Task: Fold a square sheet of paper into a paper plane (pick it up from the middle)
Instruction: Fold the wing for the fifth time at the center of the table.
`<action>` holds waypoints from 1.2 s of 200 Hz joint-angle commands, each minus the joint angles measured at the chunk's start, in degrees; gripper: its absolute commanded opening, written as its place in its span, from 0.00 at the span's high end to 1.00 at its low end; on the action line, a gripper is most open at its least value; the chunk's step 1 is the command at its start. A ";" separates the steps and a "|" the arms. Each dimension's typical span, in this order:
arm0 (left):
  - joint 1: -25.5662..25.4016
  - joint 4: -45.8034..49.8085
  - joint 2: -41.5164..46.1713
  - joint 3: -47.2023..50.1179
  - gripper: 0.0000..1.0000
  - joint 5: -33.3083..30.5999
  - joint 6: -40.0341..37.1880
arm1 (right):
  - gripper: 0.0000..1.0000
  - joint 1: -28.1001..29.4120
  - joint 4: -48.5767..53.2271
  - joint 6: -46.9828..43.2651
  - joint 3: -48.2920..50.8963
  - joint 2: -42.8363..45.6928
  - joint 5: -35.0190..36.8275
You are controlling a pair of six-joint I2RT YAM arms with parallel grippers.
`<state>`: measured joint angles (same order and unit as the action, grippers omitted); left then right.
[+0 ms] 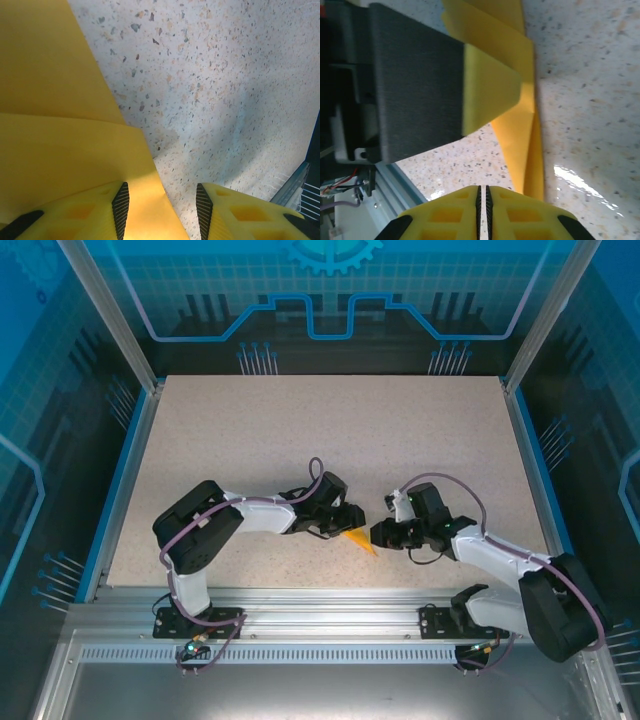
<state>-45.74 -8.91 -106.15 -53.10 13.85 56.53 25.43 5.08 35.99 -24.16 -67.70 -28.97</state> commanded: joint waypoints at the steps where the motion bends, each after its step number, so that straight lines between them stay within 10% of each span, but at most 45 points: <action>1: 0.53 1.79 -1.52 -1.23 0.56 1.05 -1.60 | 0.88 1.56 -0.67 -0.08 -2.06 -0.99 -4.85; 107: 0.60 2.20 -1.87 -1.48 0.56 1.36 -1.82 | 0.90 1.29 2.29 -0.83 -4.34 -16.46 -0.76; 240: 1.04 2.54 -2.74 -1.04 0.57 1.30 -1.61 | 0.88 -0.82 7.72 -0.99 -0.60 -14.35 0.35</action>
<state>-45.45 -8.91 -106.89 -53.54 15.31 56.42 25.39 8.16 35.05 -26.81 -81.06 -29.82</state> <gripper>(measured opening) 0.435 0.117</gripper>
